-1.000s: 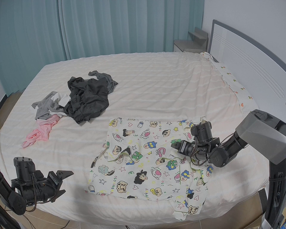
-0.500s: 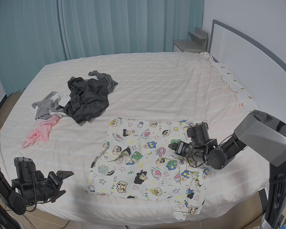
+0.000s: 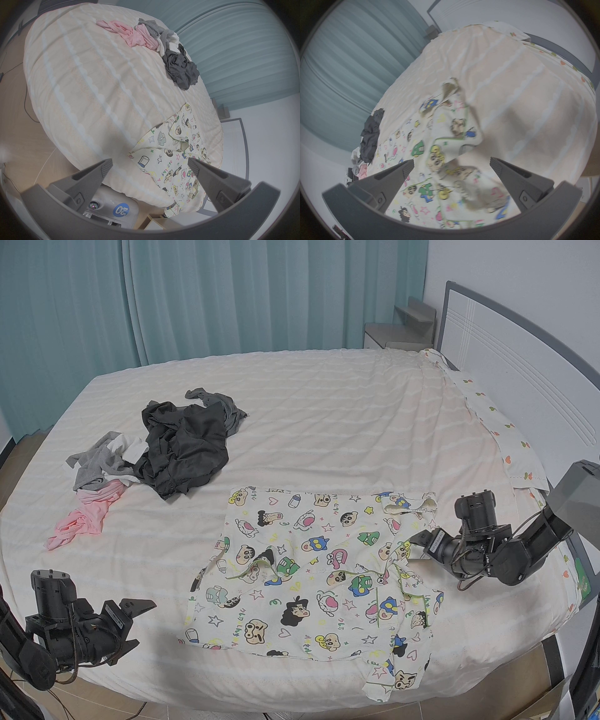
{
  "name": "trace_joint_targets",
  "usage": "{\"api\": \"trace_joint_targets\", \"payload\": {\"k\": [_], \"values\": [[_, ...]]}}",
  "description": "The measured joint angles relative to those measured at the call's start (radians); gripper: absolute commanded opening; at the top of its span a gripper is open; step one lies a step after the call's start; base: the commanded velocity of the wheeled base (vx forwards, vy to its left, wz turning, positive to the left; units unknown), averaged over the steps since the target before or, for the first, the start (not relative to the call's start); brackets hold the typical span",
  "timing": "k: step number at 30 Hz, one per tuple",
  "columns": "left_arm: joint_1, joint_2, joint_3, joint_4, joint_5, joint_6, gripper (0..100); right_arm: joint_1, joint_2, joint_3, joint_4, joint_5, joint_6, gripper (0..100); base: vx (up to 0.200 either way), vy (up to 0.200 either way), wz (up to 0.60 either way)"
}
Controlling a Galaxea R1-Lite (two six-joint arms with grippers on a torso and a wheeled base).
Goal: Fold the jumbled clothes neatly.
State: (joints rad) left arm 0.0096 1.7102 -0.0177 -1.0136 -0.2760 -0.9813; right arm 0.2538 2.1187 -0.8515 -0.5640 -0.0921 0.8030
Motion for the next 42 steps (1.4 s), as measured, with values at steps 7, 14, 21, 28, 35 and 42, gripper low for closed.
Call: {"api": "trace_joint_targets", "payload": {"k": [7, 14, 21, 28, 35, 42], "values": [[-0.001, 0.001, 0.0, 0.0, 0.0, 0.0, 100, -0.105, 0.027, 0.048, 0.001, 0.05, -0.131, 100, 0.0, 0.0, 0.0], [-0.002, 0.004, 0.0, 0.0, 0.0, 0.0, 100, -0.101, 0.078, 0.027, 0.003, 0.048, -0.228, 100, 0.0, 0.0, 0.0], [-0.001, 0.011, 0.0, 0.0, 0.0, 0.0, 100, -0.04, 0.153, -0.093, 0.087, 0.027, -0.266, 100, 0.0, 0.0, 0.0], [-0.001, 0.017, 0.0, 0.0, 0.0, 0.0, 100, 0.026, 0.22, -0.228, 0.165, -0.008, -0.27, 100, 0.0, 0.0, 0.0], [-0.001, 0.021, 0.0, 0.0, 0.0, 0.0, 100, 0.053, 0.213, -0.247, 0.167, -0.02, -0.268, 100, 0.0, 0.0, 0.0], [-0.001, 0.022, 0.0, 0.0, 0.0, 0.0, 100, 0.095, 0.198, -0.25, 0.167, -0.078, -0.268, 100, 0.0, 0.0, 0.0]]}}
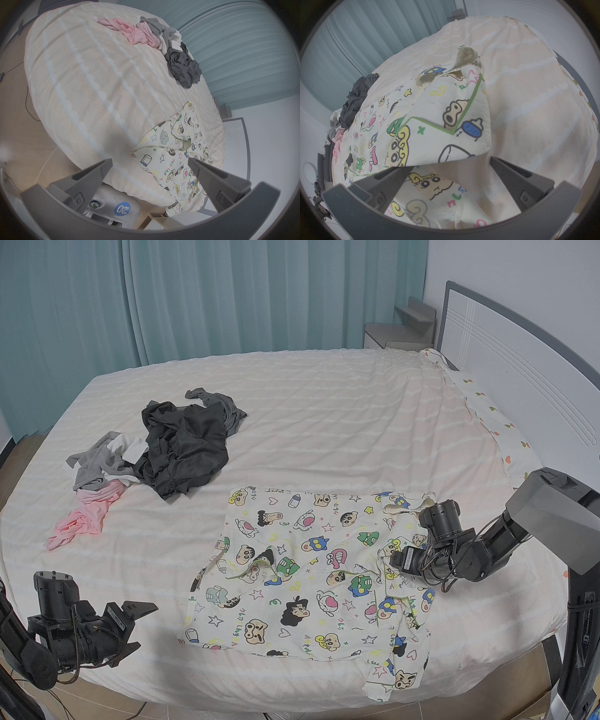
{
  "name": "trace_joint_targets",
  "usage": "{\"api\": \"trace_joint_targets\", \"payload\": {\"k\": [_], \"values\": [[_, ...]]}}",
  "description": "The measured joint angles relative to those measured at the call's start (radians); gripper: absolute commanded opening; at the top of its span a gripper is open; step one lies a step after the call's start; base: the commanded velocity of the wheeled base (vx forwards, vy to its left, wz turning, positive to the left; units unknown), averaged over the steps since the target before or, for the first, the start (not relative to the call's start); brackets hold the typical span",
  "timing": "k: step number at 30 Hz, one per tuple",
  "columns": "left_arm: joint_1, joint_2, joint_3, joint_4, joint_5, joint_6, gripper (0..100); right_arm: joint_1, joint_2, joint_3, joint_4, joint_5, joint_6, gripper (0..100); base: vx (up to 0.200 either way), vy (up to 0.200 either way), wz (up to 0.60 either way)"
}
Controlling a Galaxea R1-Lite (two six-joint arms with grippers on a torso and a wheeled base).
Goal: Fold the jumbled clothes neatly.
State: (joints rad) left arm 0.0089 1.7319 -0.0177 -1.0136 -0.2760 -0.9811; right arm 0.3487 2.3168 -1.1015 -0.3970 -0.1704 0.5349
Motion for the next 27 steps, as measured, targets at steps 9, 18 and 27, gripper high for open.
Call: {"api": "trace_joint_targets", "payload": {"k": [9, 18, 27], "values": [[0.0, 0.0, 0.0, 0.0, 0.0, 0.001, 100, 0.039, 0.0, -0.007, 0.006, -0.025, 0.003, 0, 0.0, 0.0, 0.0], [0.0, 0.0, 0.0, -0.001, 0.0, 0.001, 100, 0.041, -0.003, 0.0, 0.086, 0.005, 0.116, 0, 0.0, 0.0, 0.0], [0.0, 0.0, 0.0, -0.001, 0.0, 0.001, 100, 0.024, -0.023, 0.007, 0.124, 0.04, 0.208, 0, 0.0, 0.0, 0.0]]}}
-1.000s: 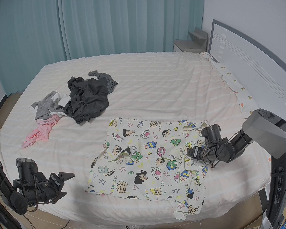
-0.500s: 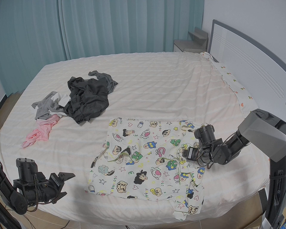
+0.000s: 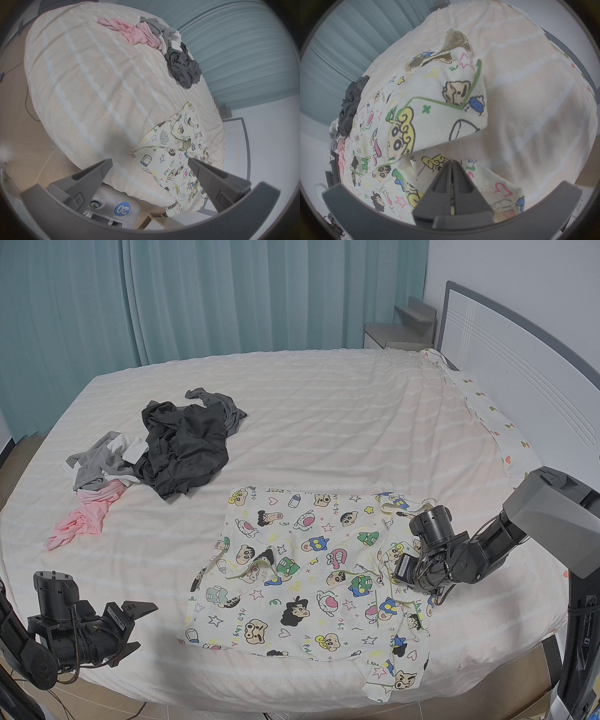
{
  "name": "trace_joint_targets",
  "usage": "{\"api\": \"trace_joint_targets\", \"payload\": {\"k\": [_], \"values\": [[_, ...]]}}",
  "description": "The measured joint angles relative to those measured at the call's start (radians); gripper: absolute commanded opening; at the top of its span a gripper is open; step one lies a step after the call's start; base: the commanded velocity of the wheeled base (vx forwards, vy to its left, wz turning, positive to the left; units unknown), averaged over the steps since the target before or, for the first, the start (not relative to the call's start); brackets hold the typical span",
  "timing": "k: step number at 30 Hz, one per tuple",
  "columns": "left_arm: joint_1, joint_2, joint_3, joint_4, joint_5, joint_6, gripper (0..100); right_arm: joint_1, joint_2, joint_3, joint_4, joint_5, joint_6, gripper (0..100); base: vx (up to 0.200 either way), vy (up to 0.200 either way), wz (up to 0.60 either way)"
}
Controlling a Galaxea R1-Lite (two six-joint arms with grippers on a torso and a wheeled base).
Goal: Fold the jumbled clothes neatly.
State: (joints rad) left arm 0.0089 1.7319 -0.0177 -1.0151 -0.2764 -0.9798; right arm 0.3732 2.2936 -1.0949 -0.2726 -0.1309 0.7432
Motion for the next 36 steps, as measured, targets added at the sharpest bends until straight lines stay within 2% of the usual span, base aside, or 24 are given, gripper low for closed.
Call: {"api": "trace_joint_targets", "payload": {"k": [10, 16, 17, 29, 36], "values": [[0.0, 0.0, 0.0, 0.0, 0.0, 0.0, 100, -0.043, -0.087, 0.036, -0.001, -0.05, -0.004, 0, 0.0, 0.0, 0.0], [-0.001, 0.0, 0.0, 0.0, 0.0, 0.0, 100, -0.053, -0.105, 0.093, -0.009, -0.05, -0.007, 0, 0.0, 0.0, 0.0], [-0.001, 0.0, 0.0, 0.0, 0.0, 0.0, 100, -0.055, -0.101, 0.098, -0.01, -0.047, -0.005, 100, 0.0, 0.0, 0.0], [-0.002, 0.001, 0.0, 0.001, 0.0, 0.0, 100, -0.071, -0.106, 0.153, -0.013, 0.002, 0.024, 100, 0.0, 0.0, 0.0], [-0.001, 0.001, 0.0, 0.001, 0.0, 0.0, 100, -0.051, -0.105, 0.16, -0.008, 0.054, 0.132, 100, 0.0, 0.0, 0.0]]}}
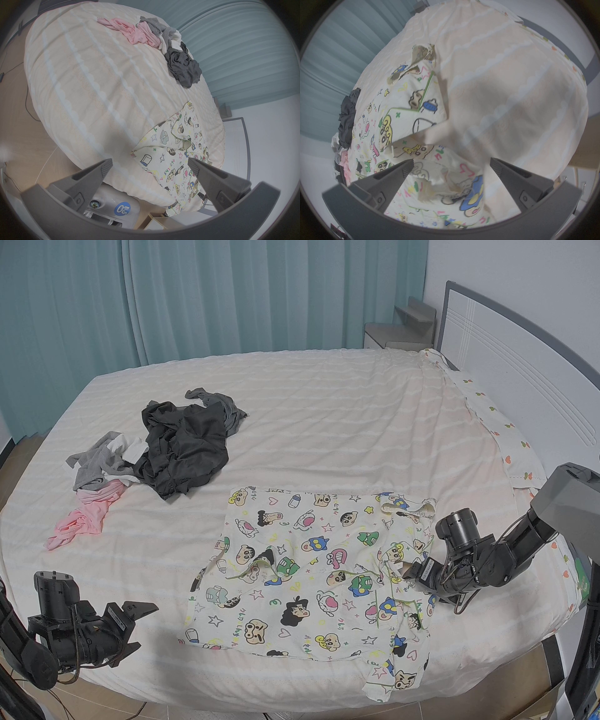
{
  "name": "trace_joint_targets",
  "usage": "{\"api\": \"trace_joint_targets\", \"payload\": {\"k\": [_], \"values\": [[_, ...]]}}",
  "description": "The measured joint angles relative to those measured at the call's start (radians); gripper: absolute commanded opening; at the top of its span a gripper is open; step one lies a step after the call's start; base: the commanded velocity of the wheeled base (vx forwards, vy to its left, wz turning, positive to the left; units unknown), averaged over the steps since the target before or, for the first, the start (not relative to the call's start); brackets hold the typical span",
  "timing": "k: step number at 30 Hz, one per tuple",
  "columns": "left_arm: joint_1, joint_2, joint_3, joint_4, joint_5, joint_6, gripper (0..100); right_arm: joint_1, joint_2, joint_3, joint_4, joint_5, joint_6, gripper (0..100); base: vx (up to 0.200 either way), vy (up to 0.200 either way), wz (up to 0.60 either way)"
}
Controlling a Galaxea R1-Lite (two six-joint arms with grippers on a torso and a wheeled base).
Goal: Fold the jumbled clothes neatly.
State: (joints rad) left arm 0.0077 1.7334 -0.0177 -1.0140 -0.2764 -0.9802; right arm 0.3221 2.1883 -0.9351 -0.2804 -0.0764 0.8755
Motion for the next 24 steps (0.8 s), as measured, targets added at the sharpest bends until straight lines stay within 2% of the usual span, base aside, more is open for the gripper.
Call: {"api": "trace_joint_targets", "payload": {"k": [6, 13, 18, 24], "values": [[0.0, 0.0, 0.0, 0.0, 0.0, 0.0, 100, -0.013, 0.01, -0.032, 0.016, 0.058, 0.138, 100, 0.0, 0.0, 0.0], [0.0, 0.0, 0.0, 0.0, 0.0, 0.0, 100, -0.078, 0.022, -0.071, 0.067, 0.134, 0.348, 100, 0.0, 0.0, 0.0], [0.0, 0.0, 0.0, 0.0, 0.0, 0.0, 100, -0.107, 0.019, -0.074, 0.089, 0.137, 0.379, 100, 0.0, 0.0, 0.0], [0.0, -0.002, 0.0, 0.0, 0.001, 0.001, 100, -0.101, 0.019, -0.064, 0.092, 0.136, 0.378, 100, 0.0, 0.0, 0.0]]}}
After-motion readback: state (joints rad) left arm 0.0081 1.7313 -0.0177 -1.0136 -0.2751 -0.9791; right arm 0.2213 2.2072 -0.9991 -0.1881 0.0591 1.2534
